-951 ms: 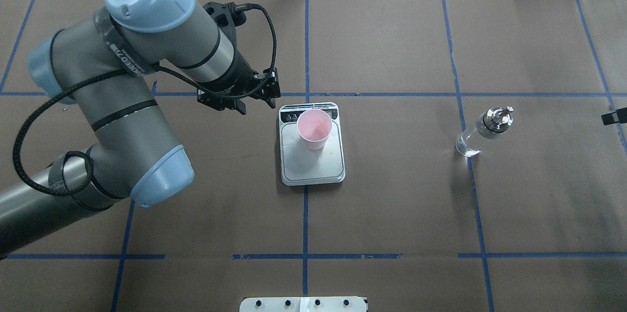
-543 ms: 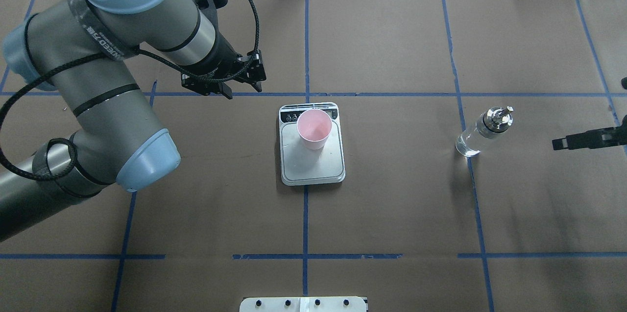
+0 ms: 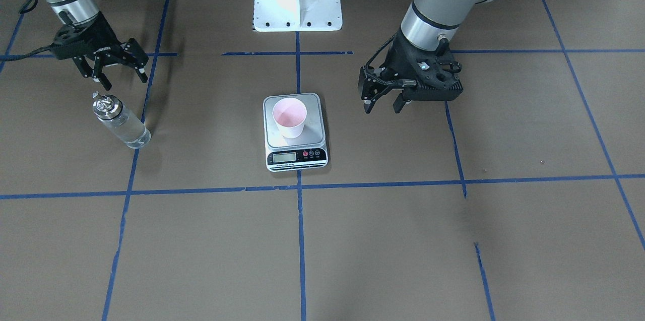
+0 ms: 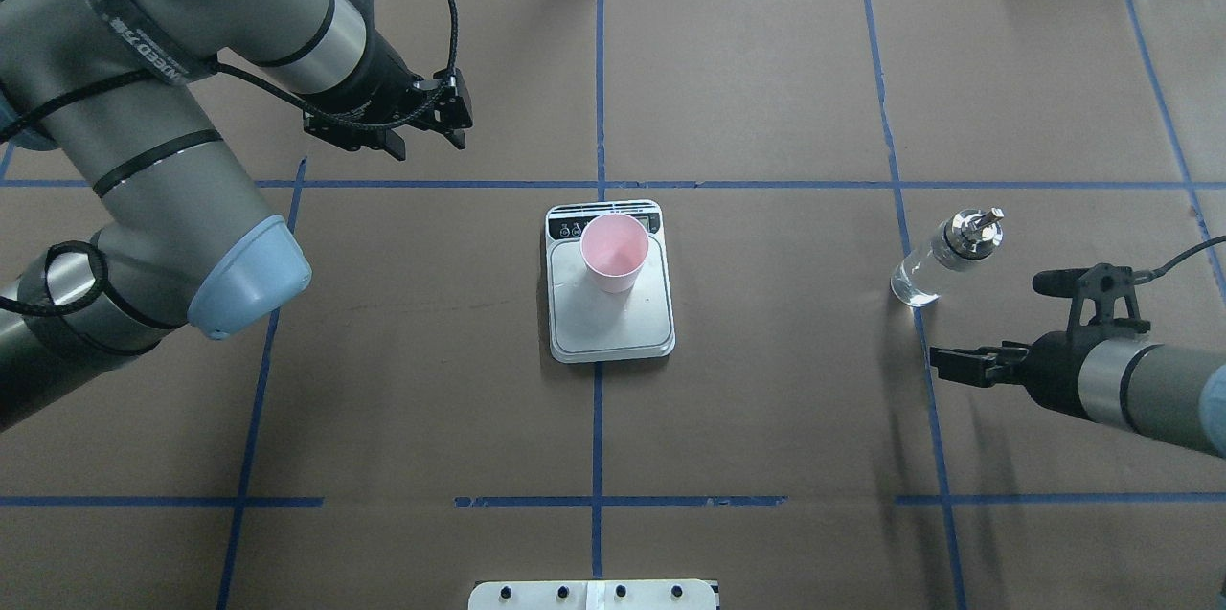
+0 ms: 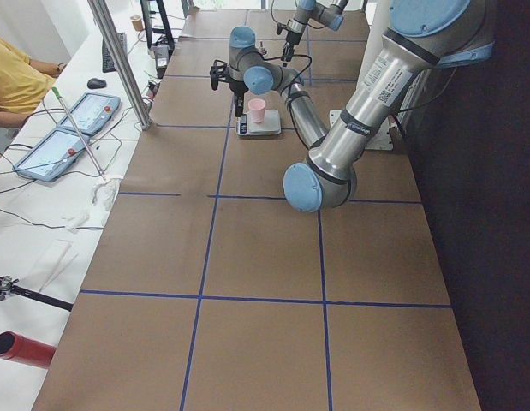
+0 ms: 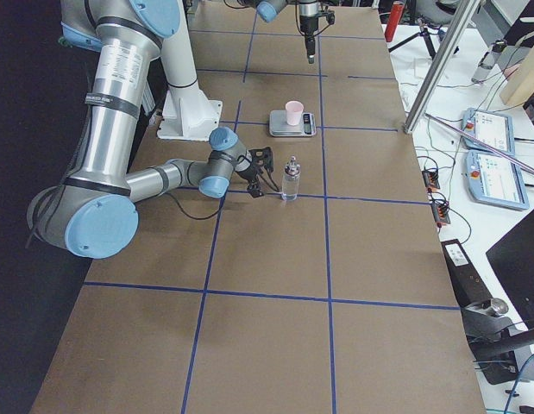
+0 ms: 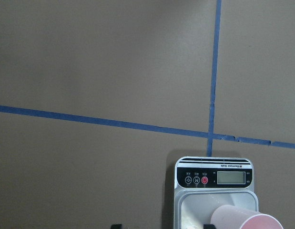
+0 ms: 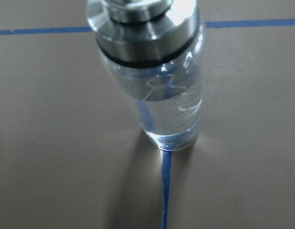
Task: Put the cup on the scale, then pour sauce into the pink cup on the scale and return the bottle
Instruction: 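Close the right gripper around the glass bottle's body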
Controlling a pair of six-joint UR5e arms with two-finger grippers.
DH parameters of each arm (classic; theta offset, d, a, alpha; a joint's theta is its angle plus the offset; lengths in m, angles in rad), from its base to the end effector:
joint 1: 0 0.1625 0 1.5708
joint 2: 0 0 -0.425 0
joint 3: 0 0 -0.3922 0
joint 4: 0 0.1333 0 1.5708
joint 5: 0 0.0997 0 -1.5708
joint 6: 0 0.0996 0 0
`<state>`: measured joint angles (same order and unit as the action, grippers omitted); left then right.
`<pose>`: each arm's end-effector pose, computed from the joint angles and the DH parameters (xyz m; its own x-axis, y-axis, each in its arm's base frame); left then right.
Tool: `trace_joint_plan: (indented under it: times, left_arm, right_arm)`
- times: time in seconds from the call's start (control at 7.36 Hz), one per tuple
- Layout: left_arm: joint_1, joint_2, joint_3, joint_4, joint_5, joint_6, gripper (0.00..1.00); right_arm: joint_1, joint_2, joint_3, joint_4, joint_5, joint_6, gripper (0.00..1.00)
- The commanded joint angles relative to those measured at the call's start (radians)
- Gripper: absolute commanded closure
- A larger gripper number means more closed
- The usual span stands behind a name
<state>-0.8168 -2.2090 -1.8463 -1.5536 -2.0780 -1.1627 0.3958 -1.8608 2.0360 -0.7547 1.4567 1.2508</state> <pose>0.3646 -0.5123 0.1698 0.5421 -0.0705 -0.8374 0.1768 0.9837 0.0317 -0.3152 -0.2885 0.4722 0.6278 -0.0764 0.7746 -0.2881 0.9017 0.3224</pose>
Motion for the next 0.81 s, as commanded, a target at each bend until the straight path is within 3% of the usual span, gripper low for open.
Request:
trace_joint_plan:
  times: [0.0, 0.27, 0.68]
  left_arm:
    - [-0.036, 0.014, 0.004, 0.001, 0.001, 0.073, 0.31]
    - [-0.064, 0.020, 0.006, 0.003, 0.001, 0.119, 0.31]
    - [-0.070, 0.037, 0.002, 0.003, 0.001, 0.129, 0.31]
  right_arm:
    - [-0.077, 0.030, 0.020, -0.066, -0.255, 0.051, 0.03]
    - [-0.075, 0.064, -0.006, -0.066, -0.390, 0.052, 0.04]
    - [-0.074, 0.131, -0.068, -0.064, -0.478, 0.045, 0.01]
